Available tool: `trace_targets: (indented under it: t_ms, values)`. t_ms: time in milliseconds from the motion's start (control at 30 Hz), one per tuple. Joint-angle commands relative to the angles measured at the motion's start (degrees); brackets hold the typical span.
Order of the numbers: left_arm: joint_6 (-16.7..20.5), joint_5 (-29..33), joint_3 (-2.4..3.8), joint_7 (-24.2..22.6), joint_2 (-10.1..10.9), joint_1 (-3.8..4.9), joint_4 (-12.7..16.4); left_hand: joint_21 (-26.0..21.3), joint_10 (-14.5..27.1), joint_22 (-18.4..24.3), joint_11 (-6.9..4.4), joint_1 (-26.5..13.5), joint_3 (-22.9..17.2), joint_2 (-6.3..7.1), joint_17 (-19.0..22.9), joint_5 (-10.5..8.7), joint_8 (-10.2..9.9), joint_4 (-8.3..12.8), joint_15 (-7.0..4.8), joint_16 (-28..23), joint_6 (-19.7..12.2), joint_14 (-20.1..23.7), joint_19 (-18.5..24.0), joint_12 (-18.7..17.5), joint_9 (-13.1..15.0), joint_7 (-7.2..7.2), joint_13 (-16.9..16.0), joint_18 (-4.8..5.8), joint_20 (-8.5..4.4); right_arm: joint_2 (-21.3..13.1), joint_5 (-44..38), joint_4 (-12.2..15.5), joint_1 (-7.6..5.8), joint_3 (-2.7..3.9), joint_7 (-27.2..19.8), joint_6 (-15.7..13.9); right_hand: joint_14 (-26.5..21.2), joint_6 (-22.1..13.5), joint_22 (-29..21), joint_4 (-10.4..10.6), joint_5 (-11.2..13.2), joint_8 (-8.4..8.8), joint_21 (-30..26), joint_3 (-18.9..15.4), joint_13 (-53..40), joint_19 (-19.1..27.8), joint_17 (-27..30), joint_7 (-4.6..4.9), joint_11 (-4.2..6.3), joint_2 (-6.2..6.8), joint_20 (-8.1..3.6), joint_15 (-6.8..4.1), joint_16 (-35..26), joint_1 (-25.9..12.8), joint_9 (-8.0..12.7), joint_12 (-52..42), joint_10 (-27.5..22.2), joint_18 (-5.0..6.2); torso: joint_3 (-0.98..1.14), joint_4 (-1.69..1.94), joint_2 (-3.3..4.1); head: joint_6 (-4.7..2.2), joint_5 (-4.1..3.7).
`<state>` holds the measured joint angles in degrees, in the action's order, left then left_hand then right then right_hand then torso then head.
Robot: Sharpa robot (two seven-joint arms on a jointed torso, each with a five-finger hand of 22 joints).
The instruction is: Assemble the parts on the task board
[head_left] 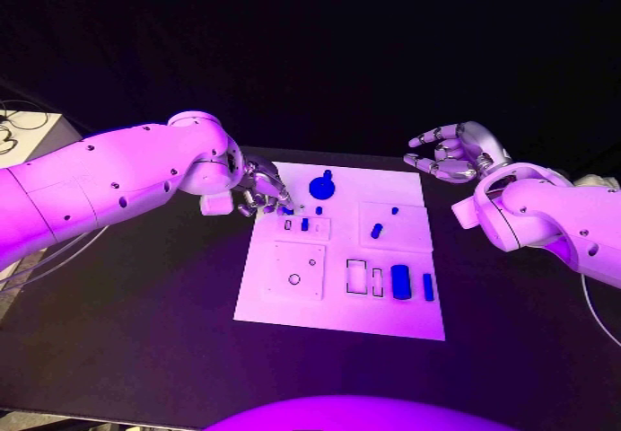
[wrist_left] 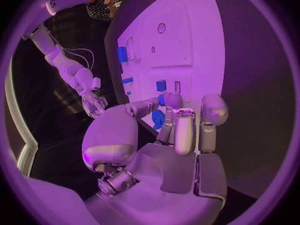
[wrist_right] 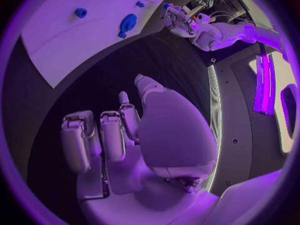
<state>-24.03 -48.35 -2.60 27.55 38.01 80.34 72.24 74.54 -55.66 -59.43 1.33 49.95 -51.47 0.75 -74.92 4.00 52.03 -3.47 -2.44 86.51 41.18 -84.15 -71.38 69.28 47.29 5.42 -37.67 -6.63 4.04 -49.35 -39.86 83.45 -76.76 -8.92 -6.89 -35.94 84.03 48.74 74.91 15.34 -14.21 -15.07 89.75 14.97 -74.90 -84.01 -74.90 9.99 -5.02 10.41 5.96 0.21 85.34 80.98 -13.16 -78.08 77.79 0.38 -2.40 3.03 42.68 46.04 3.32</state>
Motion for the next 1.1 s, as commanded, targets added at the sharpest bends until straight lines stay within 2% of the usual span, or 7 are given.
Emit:
trace_targets:
  t_ms: [33,167,233,333,600,800,1100]
  values:
    - [-1.09,-6.69,-0.13,0.63,-0.61,0.15,0.14,0.72,-1.49,-0.78,-0.29,-0.94,-13.24,0.26,-7.50,3.41,-0.08,13.63,0.04,0.47,1.14,-2.32,-0.65,0.37,-0.02,-0.23,-0.41,0.05,-0.06,0.07,-0.65,-0.08,0.02,0.01,-0.10,0.54,3.22,-0.35,15.09,-0.06,-0.40,-0.35,0.25,0.46,-3.01,-5.99,-9.62,-0.08,0.03,0.25,0.12,0.31,-0.20,0.35,0.09,0.04,-0.31,-0.38,0.00,-0.02,0.03,0.12,0.06]
    - [-3.66,-8.42,-0.32,1.08,-1.55,0.30,-0.31,1.44,-3.50,-1.88,-0.60,-0.91,-11.60,0.93,-8.62,8.95,-0.74,13.74,-0.21,0.97,2.38,-2.96,-1.30,0.80,-0.20,-0.53,-1.57,0.26,-0.32,0.17,-0.65,-0.13,0.06,0.00,-0.11,0.56,3.21,-0.35,15.09,-0.07,-0.55,-0.36,0.25,0.52,-2.98,-5.99,-9.61,-0.07,0.02,0.25,0.12,0.31,-0.22,0.35,0.09,0.06,-0.34,-0.38,0.01,-0.09,0.00,0.11,0.17]
    - [-4.20,-9.44,-0.41,1.21,-1.97,0.40,-0.50,1.58,-3.92,-2.14,-0.67,-0.75,-11.18,1.02,-8.95,9.82,-0.90,13.74,-0.28,1.11,2.64,-3.14,-1.47,0.87,-0.24,-0.60,-1.81,0.31,-0.38,0.21,-0.65,-0.14,0.08,0.00,-0.11,0.57,3.21,-0.35,15.09,-0.07,-0.55,-0.36,0.25,0.52,-2.98,-5.99,-9.61,-0.07,0.02,0.25,0.12,0.31,-0.22,0.35,0.09,0.06,-0.34,-0.38,0.01,-0.09,0.00,0.11,0.17]
    - [-4.91,-10.75,-0.54,1.34,-2.64,0.54,-0.95,2.29,-5.90,-3.38,-0.97,-0.36,-10.03,1.92,-10.17,13.12,-1.25,13.90,-0.54,1.60,3.66,-3.74,-2.35,1.46,-0.29,-0.90,-3.42,0.56,-0.62,0.27,-0.65,-0.17,0.11,0.00,-0.14,0.56,3.21,-0.35,15.09,-0.07,-0.55,-0.36,0.25,0.52,-2.98,-5.99,-9.61,-0.07,0.02,0.25,0.12,0.31,-0.22,0.35,0.09,0.06,-0.34,-0.38,0.00,-0.08,0.06,-0.07,0.21]
    - [-9.60,-12.47,-1.05,1.61,-4.41,1.05,-2.51,3.38,-8.67,-5.51,-1.49,1.43,-7.50,3.45,-12.47,16.94,-2.25,13.34,-0.99,2.49,5.21,-4.80,-3.93,1.70,-0.56,-1.42,-5.23,1.06,-1.04,0.42,-0.65,-0.21,0.17,0.00,-0.18,0.58,3.22,-0.36,15.09,-0.04,-0.77,-0.37,0.25,0.58,-3.00,-5.99,-9.62,-0.05,0.01,0.25,0.12,0.31,-0.20,0.29,0.10,0.04,-0.32,-0.38,-0.01,-0.06,0.12,0.04,0.21]
    - [-12.85,-12.17,-1.39,1.51,-5.76,1.50,-4.35,3.47,-9.26,-5.76,-1.57,2.29,-6.74,3.90,-13.04,17.27,-2.71,13.07,-1.05,2.70,5.53,-5.03,-4.13,1.62,-0.70,-1.50,-5.68,1.13,-1.12,0.56,-0.65,-0.23,0.18,0.00,-0.21,0.56,3.21,-0.36,15.09,-0.01,-0.88,-0.38,0.25,0.62,-3.00,-5.99,-9.61,-0.05,0.00,0.25,0.11,0.32,-0.21,0.23,0.10,0.04,-0.32,-0.38,0.02,-0.17,0.14,0.06,0.26]
    - [-13.53,-11.65,-2.19,0.58,-7.08,1.75,-5.90,3.59,-9.67,-6.03,-1.59,2.69,-6.39,4.07,-13.32,17.24,-2.92,12.83,-1.06,2.81,5.67,-5.15,-4.31,1.71,-0.75,-1.52,-6.10,1.20,-1.14,0.69,-0.65,-0.21,0.19,0.00,-0.24,0.54,3.22,-0.36,15.09,0.03,-1.00,-0.38,0.25,0.65,-2.94,-5.99,-9.62,-0.04,0.00,0.25,0.12,0.33,-0.20,0.17,0.10,0.10,-0.38,-0.38,-0.01,0.00,0.11,0.24,0.20]
